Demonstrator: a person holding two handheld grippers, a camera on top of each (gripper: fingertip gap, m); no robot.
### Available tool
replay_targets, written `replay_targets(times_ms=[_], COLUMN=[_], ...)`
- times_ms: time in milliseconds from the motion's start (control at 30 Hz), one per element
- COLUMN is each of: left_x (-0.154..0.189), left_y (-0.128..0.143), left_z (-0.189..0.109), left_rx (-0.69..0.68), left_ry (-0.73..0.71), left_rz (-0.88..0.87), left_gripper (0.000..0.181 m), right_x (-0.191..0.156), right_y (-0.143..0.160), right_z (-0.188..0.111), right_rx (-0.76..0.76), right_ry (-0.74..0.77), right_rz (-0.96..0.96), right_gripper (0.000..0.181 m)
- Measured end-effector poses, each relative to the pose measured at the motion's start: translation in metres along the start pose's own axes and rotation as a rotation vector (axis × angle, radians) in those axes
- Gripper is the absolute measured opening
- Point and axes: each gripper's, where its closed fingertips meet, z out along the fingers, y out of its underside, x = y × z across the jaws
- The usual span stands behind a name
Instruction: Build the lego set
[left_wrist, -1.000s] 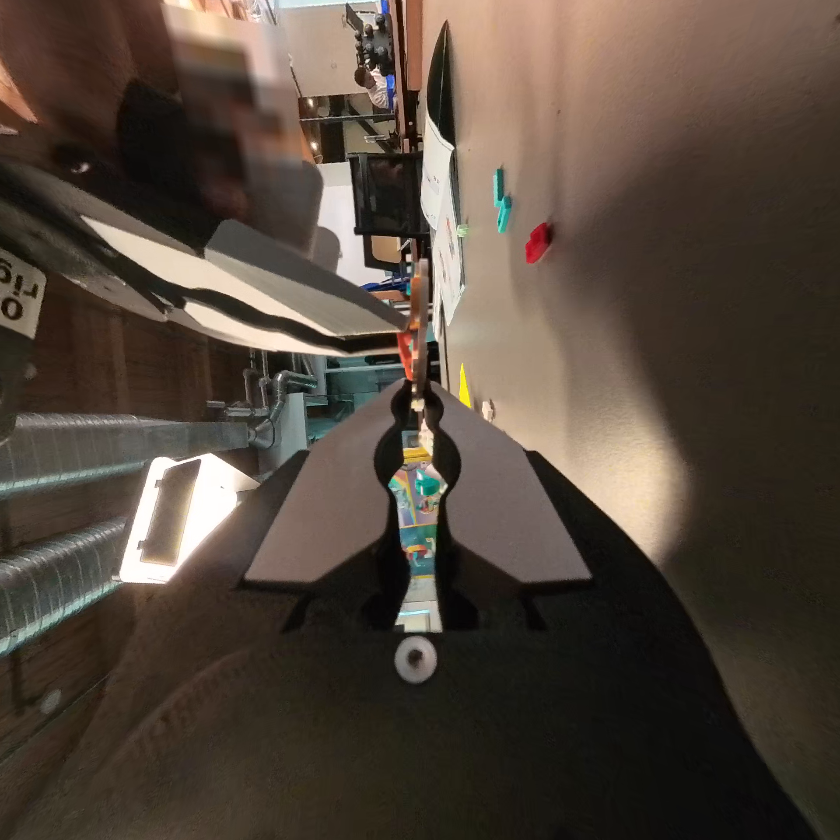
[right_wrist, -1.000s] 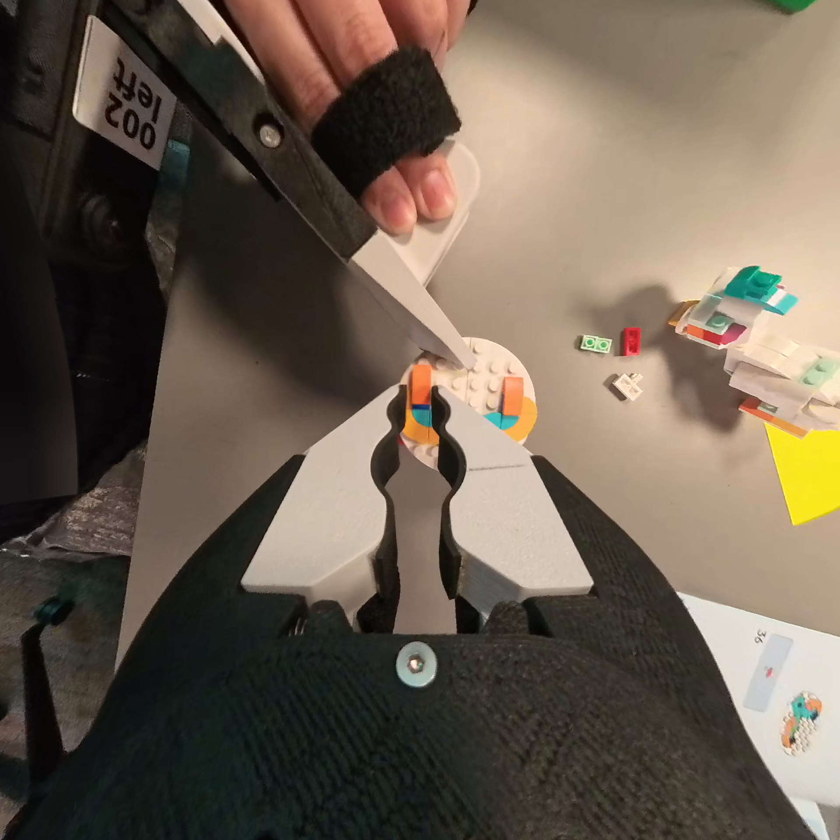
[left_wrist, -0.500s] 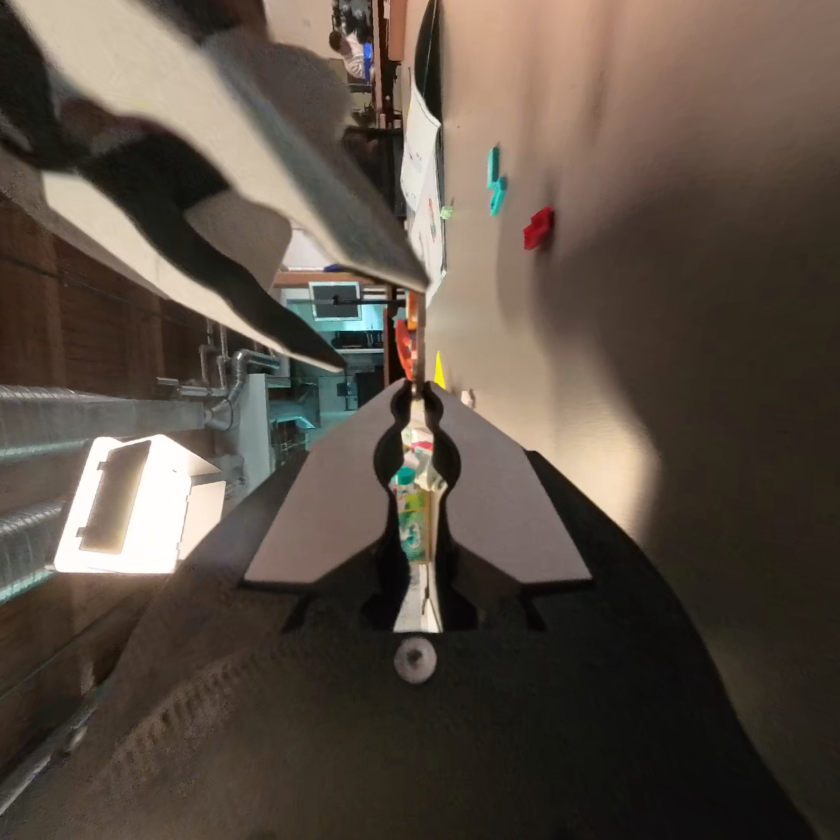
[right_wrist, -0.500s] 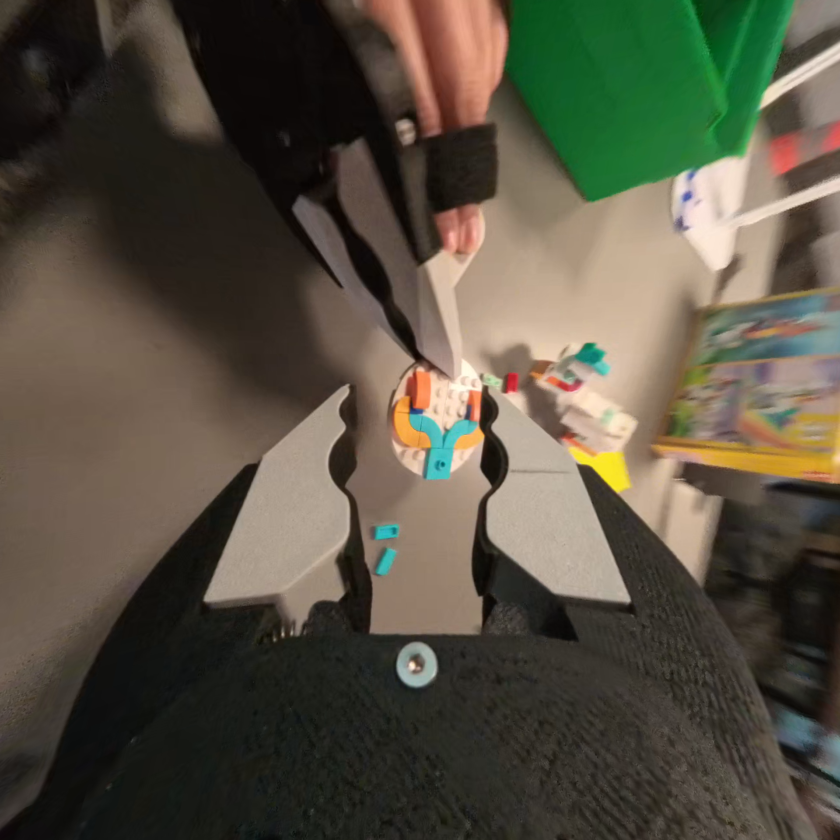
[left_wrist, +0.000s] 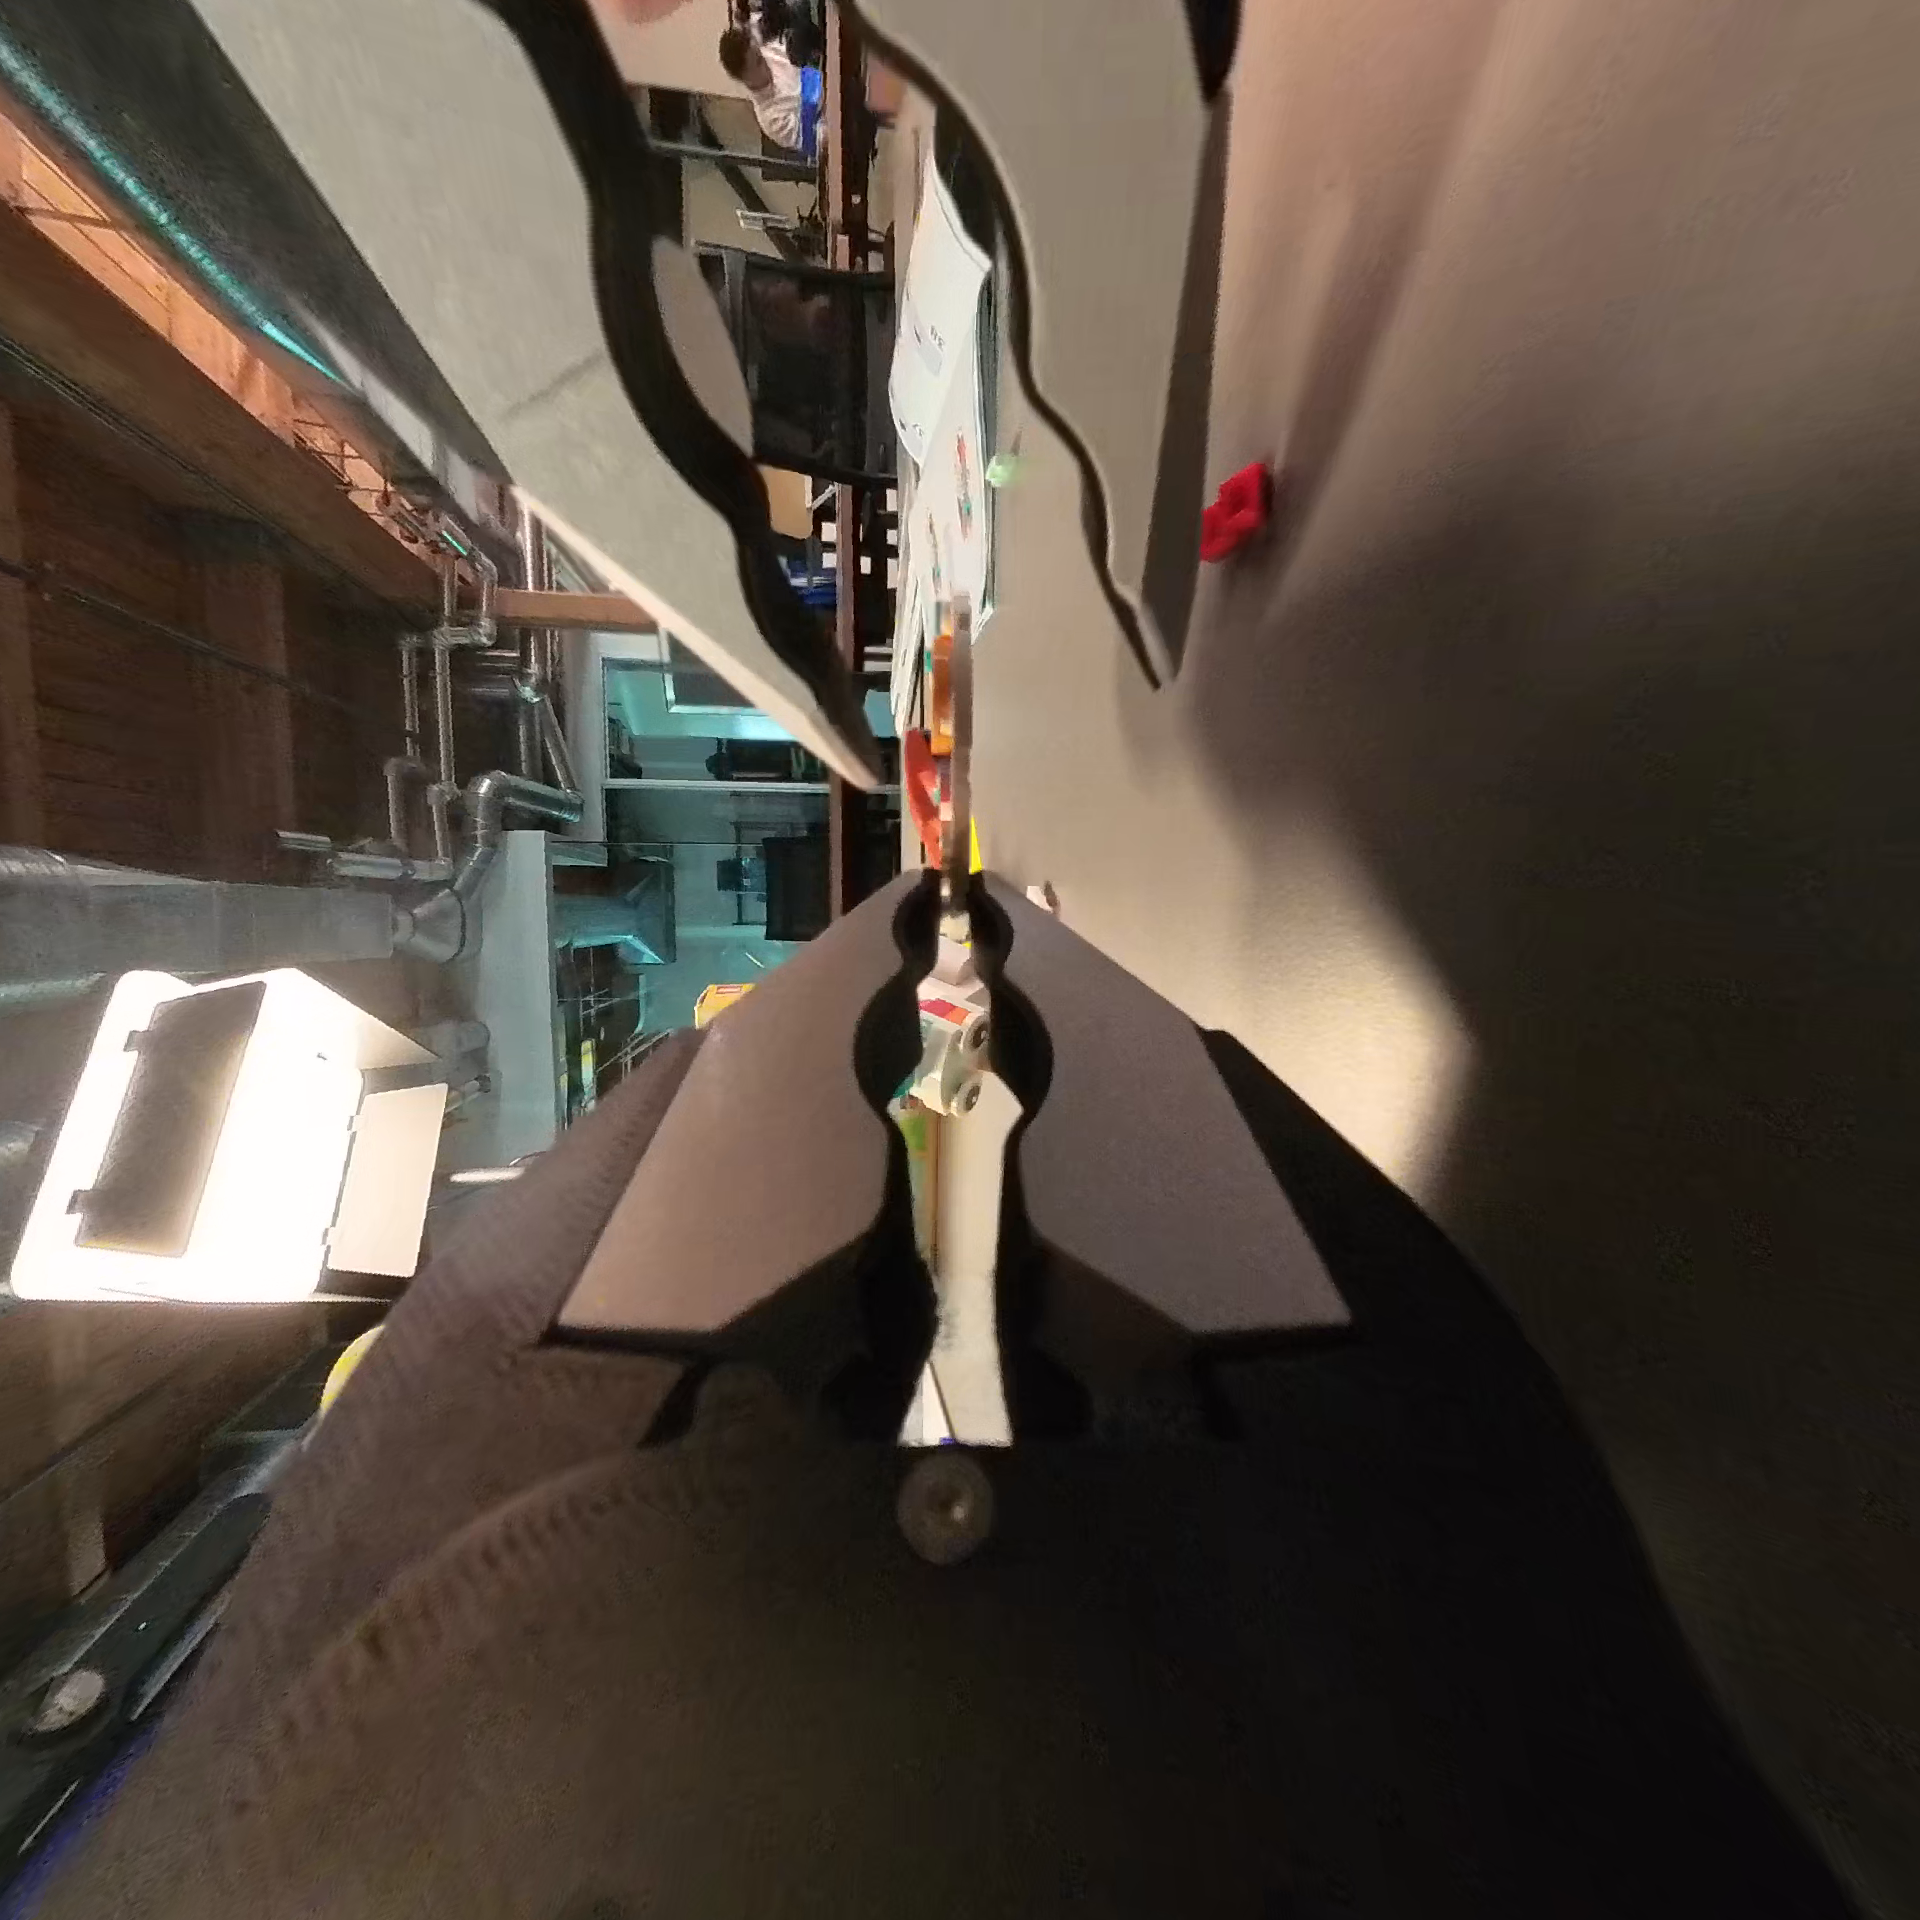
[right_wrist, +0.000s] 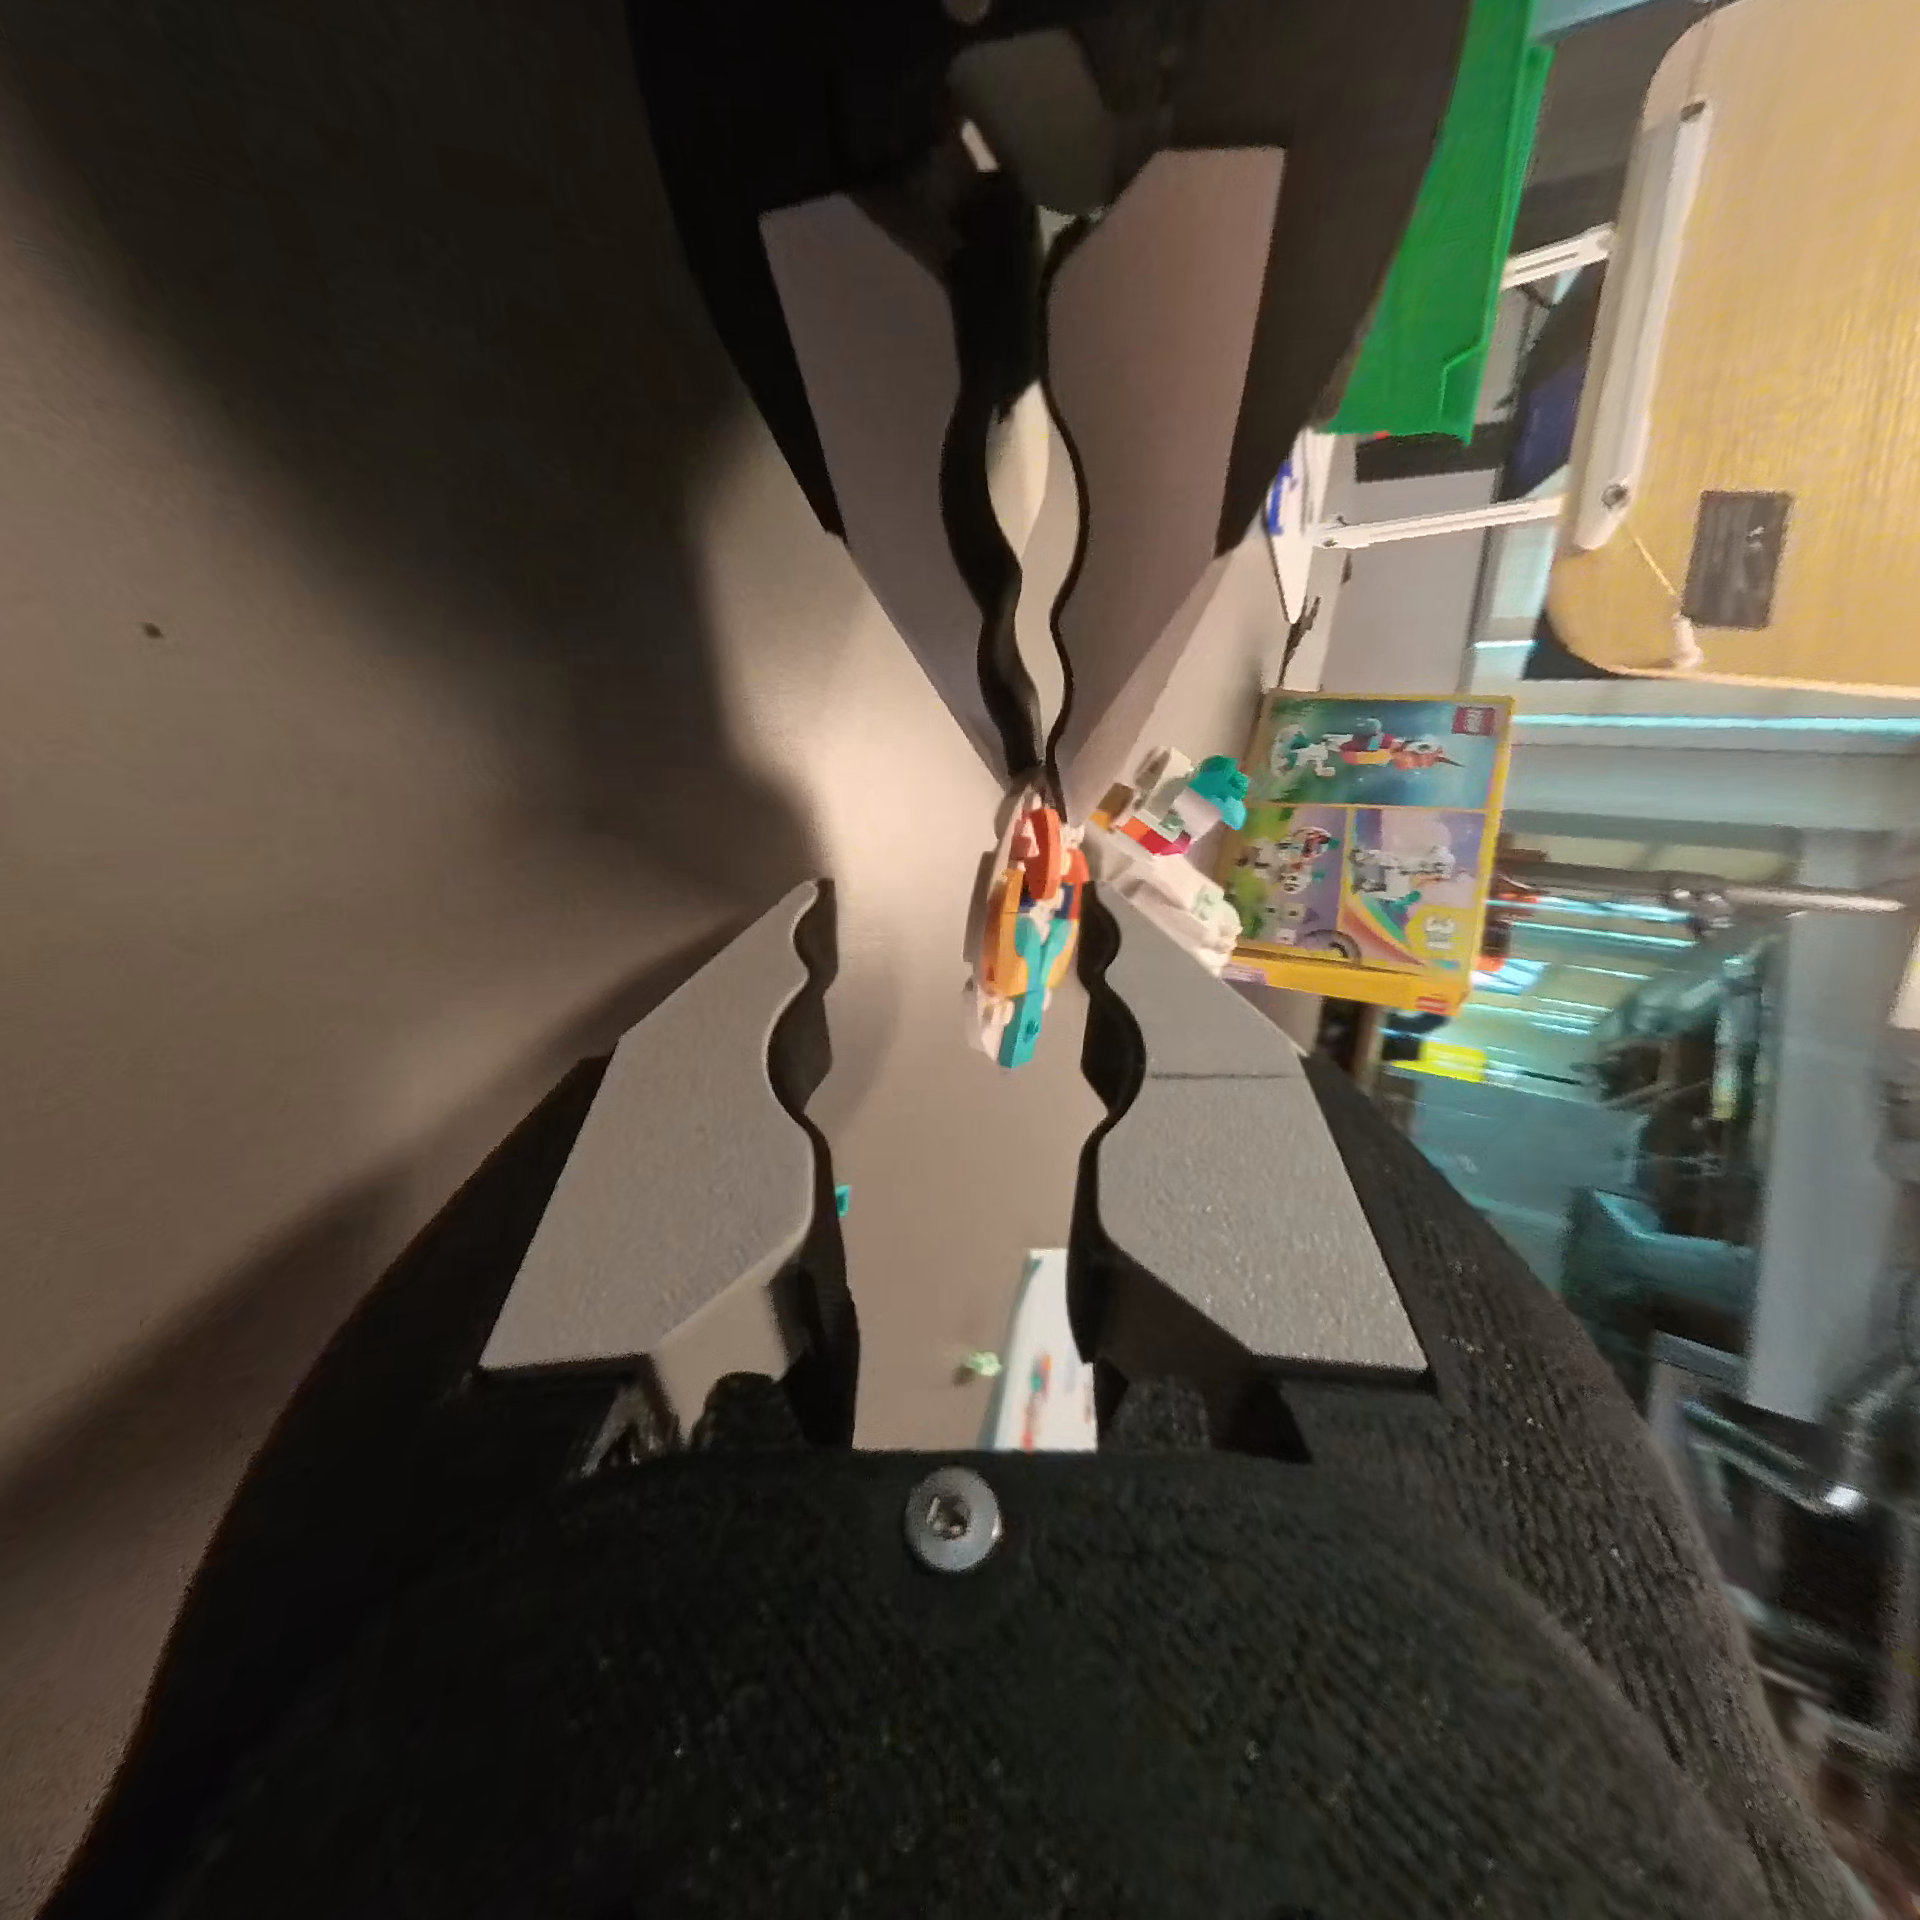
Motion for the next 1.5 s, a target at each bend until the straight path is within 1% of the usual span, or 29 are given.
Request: replay_targets(times_ms=[67, 133, 200, 267, 300, 367, 467, 567, 600, 633, 700, 800, 867, 1000, 1067, 1200, 1233, 1333, 1500], left_x=[0.000, 0.000, 0.000, 0.001, 0.001, 0.000, 0.000, 0.000, 0.000, 0.000, 0.001, 0.001, 0.001, 0.001, 0.002, 0.003, 0.004, 0.004, 0.006], left_y=[0.000, -0.001, -0.004, -0.007, -0.009, -0.011, -0.012, -0.014, -0.014, -0.014, -0.013, -0.010, -0.006, -0.002, -0.002, -0.002, -0.002, -0.002, -0.002], left_z=[0.000, 0.000, -0.001, -0.003, -0.003, -0.004, -0.005, -0.006, -0.006, -0.006, -0.006, -0.005, -0.003, -0.002, -0.001, -0.001, -0.001, -0.001, -0.001], left_rx=[0.000, 0.005, 0.017, 0.032, 0.039, 0.048, 0.054, 0.059, 0.060, 0.060, 0.055, 0.043, 0.023, 0.004, 0.003, -0.002, -0.003, -0.002, -0.004], left_ry=[-0.001, -0.003, -0.012, -0.018, -0.023, -0.030, -0.039, -0.046, -0.046, -0.043, -0.039, -0.035, -0.035, -0.025, -0.021, -0.015, -0.013, -0.010, -0.002], left_rz=[0.001, 0.013, 0.037, 0.057, 0.065, 0.076, 0.096, 0.110, 0.109, 0.108, 0.108, 0.101, 0.093, 0.077, 0.077, 0.080, 0.079, 0.079, 0.081], left_gripper=[0.004, 0.004, 0.004, 0.004, 0.004, 0.004, 0.004, 0.004, 0.004, 0.004, 0.004, 0.004, 0.004, 0.004, 0.004, 0.004, 0.004, 0.004, 0.004], right_x=[-0.004, -0.002, -0.001, 0.007, 0.011, 0.015, 0.015, 0.008, 0.005, 0.004, 0.008, 0.013, 0.008, -0.028, -0.042, -0.053, -0.054, -0.055, -0.055], right_y=[-0.003, -0.009, -0.017, -0.021, -0.022, -0.021, -0.015, -0.012, -0.012, -0.013, -0.010, -0.002, 0.013, 0.042, 0.050, 0.055, 0.056, 0.057, 0.064], right_z=[-0.004, -0.010, -0.017, -0.022, -0.024, -0.024, -0.019, -0.014, -0.013, -0.013, -0.012, -0.020, -0.027, -0.038, -0.041, -0.043, -0.043, -0.043, -0.044], right_rx=[0.048, 0.127, 0.208, 0.270, 0.286, 0.297, 0.269, 0.239, 0.234, 0.231, 0.223, 0.226, 0.178, 0.046, 0.004, -0.018, -0.019, -0.021, -0.049], right_ry=[-0.068, -0.142, -0.275, -0.376, -0.414, -0.476, -0.510, -0.563, -0.582, -0.590, -0.557, -0.510, -0.504, -0.585, -0.604, -0.607, -0.605, -0.593, -0.584], right_rz=[0.095, 0.248, 0.431, 0.603, 0.668, 0.732, 0.734, 0.735, 0.736, 0.739, 0.758, 0.781, 0.782, 0.761, 0.746, 0.751, 0.754, 0.761, 0.753], right_gripper=[0.046, 0.046, 0.036, 0.029, 0.027, 0.022, 0.019, 0.018, 0.014, 0.008, 0.006, 0.006, 0.006, 0.006, 0.006, 0.006, 0.009, 0.017, 0.018])
